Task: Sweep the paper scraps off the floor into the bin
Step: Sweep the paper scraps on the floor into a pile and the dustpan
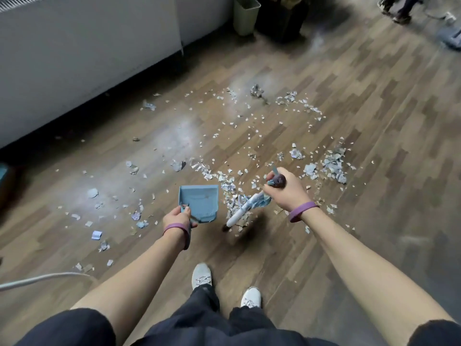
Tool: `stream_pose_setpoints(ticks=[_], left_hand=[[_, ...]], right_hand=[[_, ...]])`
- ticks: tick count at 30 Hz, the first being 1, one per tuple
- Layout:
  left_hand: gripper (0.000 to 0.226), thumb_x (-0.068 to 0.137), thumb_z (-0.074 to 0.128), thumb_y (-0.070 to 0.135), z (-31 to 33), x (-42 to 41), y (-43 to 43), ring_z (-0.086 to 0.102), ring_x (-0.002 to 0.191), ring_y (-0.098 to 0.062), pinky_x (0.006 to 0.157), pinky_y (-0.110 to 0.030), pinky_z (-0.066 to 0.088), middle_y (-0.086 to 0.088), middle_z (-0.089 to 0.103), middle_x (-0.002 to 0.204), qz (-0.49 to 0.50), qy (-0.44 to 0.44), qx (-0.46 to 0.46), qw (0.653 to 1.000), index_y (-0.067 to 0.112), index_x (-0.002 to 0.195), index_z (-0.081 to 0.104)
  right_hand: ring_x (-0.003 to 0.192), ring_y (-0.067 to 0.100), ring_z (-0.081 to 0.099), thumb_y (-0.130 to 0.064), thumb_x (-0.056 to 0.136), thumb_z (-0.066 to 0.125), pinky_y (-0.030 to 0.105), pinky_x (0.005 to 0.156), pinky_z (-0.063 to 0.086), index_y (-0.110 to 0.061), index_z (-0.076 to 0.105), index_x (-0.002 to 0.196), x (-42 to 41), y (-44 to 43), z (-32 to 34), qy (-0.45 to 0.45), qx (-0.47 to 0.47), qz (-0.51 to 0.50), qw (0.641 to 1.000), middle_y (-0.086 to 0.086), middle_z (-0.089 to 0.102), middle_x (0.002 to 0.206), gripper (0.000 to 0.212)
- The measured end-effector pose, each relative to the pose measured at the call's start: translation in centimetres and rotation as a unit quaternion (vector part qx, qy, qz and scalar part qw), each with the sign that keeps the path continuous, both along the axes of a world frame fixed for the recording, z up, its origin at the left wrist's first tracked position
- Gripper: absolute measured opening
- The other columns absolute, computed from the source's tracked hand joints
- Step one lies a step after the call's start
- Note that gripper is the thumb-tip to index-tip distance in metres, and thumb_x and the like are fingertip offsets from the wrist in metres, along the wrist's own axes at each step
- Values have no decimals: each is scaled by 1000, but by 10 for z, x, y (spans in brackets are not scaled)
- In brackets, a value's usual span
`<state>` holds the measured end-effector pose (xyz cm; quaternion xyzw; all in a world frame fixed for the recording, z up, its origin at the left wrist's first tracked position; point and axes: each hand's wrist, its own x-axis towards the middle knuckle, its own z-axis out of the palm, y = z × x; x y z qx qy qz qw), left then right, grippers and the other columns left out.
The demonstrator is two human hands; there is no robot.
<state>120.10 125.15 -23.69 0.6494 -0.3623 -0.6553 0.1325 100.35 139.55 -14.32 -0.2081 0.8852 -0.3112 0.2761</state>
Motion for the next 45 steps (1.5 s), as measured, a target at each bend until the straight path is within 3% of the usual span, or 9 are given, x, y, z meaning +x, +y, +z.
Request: stream_pose_setpoints(ticks=[5,9,12,17,25,32,37,42,45], left_hand=[[35,97,48,5,9,24,-30,62,103,-43,31,-13,44,-10,57,116,113,-9,10,994,0,131,51],[37,96,50,7,7,50,-43,64,75,-34,31,-15,44,-11,59,115,191,-33,10,981,3,133,51],[35,95,50,4,11,71,-51,64,99,-43,41,-20,51,-17,59,126,261,-39,7,965,1,131,53],[28,94,46,2,21,109,-56,54,27,-10,27,-15,40,-12,58,104,343,-53,-11,938,-2,119,59],[10,87,60,4,26,198,-38,50,24,-3,28,-10,35,-7,55,60,527,-85,-33,845,3,97,62],[7,87,63,6,2,288,-37,52,26,-4,31,-10,39,9,51,31,645,-49,-23,762,6,80,60],[14,88,63,9,-14,374,-68,56,30,-4,35,-10,42,0,60,65,646,-48,-13,762,9,102,63],[20,92,56,4,-17,443,-103,54,28,-7,32,-12,40,-11,58,100,626,-40,8,779,8,112,56],[26,91,59,6,-24,459,-117,57,30,-7,34,-9,40,-9,58,105,586,-62,31,808,10,117,59]], right_hand=[[72,13,57,-5,76,67,12,68,46,-8,64,82,20,-58,18,-7,-20,125,992,-1,63,77,7],[69,15,61,-9,70,69,30,72,53,-24,63,64,30,-103,7,-29,-39,169,984,-2,66,70,16],[66,15,58,-14,75,71,32,71,51,-23,61,64,43,-135,-4,-64,-56,207,975,1,65,71,17],[72,17,60,-19,81,67,28,70,48,-20,63,76,72,-192,-10,-60,-85,323,941,2,66,76,7],[65,18,63,-13,73,60,32,65,53,-38,65,65,153,-250,-13,-123,-106,478,863,2,69,69,27],[68,14,63,7,79,57,31,68,54,-27,65,63,261,-304,-26,-191,-105,516,829,0,69,72,38],[55,-5,58,9,81,54,12,55,45,-15,66,70,352,-351,-43,-227,-80,485,841,-2,66,70,30],[65,0,62,-9,83,65,11,65,49,-18,70,89,421,-389,-80,-234,-15,437,869,1,67,81,12],[83,13,66,-22,77,74,32,87,55,-32,69,79,421,-388,-113,-196,64,476,855,-3,71,86,11]])
